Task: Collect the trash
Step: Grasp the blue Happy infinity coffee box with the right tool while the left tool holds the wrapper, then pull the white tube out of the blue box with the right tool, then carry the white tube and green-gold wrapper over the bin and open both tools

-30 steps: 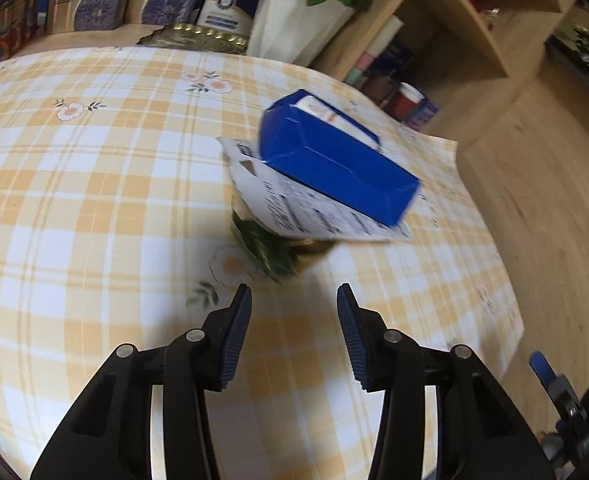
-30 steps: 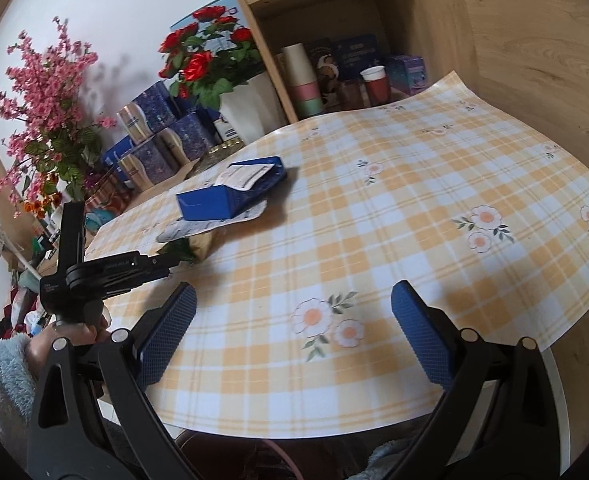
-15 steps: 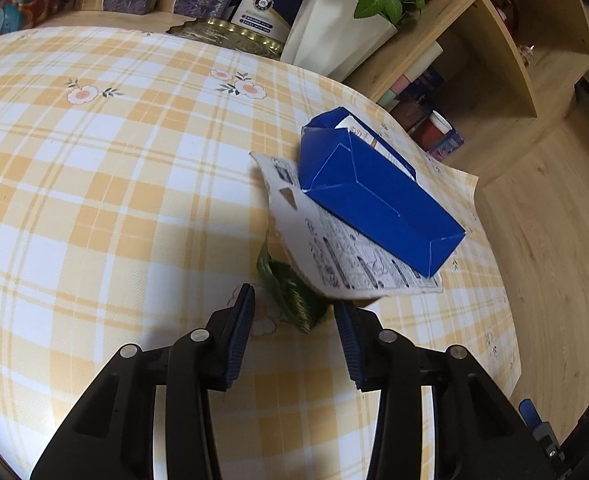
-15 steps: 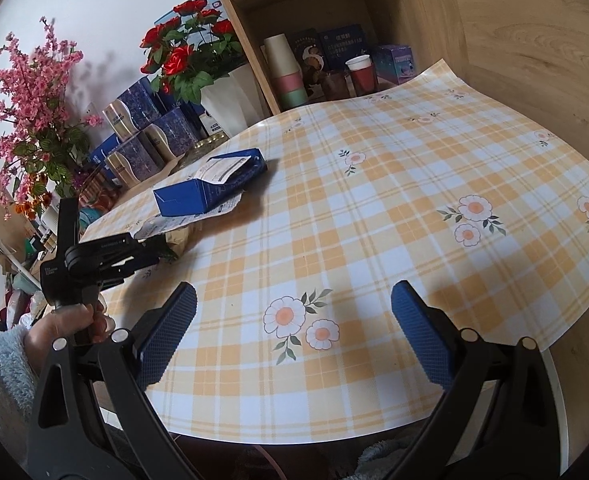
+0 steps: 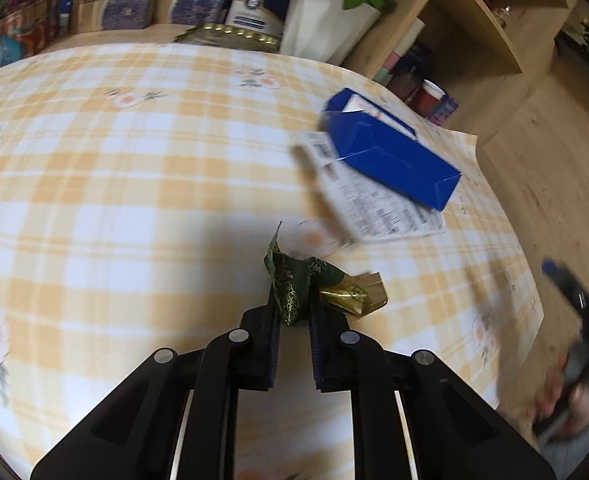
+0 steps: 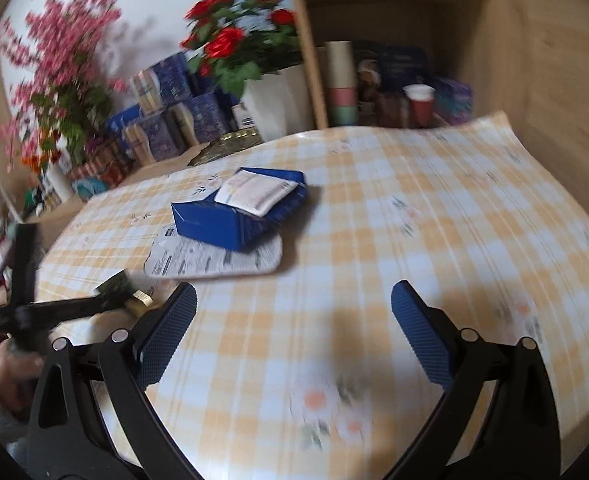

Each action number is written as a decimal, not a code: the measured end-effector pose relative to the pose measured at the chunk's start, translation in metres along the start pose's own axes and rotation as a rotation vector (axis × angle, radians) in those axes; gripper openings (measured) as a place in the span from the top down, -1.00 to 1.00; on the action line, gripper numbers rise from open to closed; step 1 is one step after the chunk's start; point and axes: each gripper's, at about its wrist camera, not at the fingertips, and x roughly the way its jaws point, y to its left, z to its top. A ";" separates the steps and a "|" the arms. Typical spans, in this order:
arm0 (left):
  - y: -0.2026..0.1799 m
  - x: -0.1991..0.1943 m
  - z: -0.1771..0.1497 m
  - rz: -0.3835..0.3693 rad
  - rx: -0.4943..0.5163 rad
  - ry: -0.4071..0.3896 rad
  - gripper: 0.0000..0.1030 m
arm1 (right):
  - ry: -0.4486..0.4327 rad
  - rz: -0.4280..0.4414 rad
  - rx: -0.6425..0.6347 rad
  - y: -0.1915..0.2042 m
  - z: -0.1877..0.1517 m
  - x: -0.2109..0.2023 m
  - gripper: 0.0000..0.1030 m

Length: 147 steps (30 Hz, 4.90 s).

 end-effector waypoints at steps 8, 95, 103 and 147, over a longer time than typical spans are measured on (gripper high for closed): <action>0.032 -0.018 -0.017 -0.006 -0.059 -0.015 0.74 | 0.015 -0.180 -0.074 0.034 0.061 0.095 -0.86; 0.039 -0.024 -0.031 -0.080 -0.076 -0.064 0.75 | 0.350 0.079 -0.477 0.120 0.033 0.116 -0.25; 0.041 -0.025 -0.032 -0.085 -0.075 -0.067 0.75 | 0.359 -0.009 -0.535 0.140 0.019 0.134 -0.41; -0.022 -0.185 -0.152 -0.053 0.121 -0.137 0.77 | 0.245 0.339 -0.185 0.129 -0.123 -0.087 0.09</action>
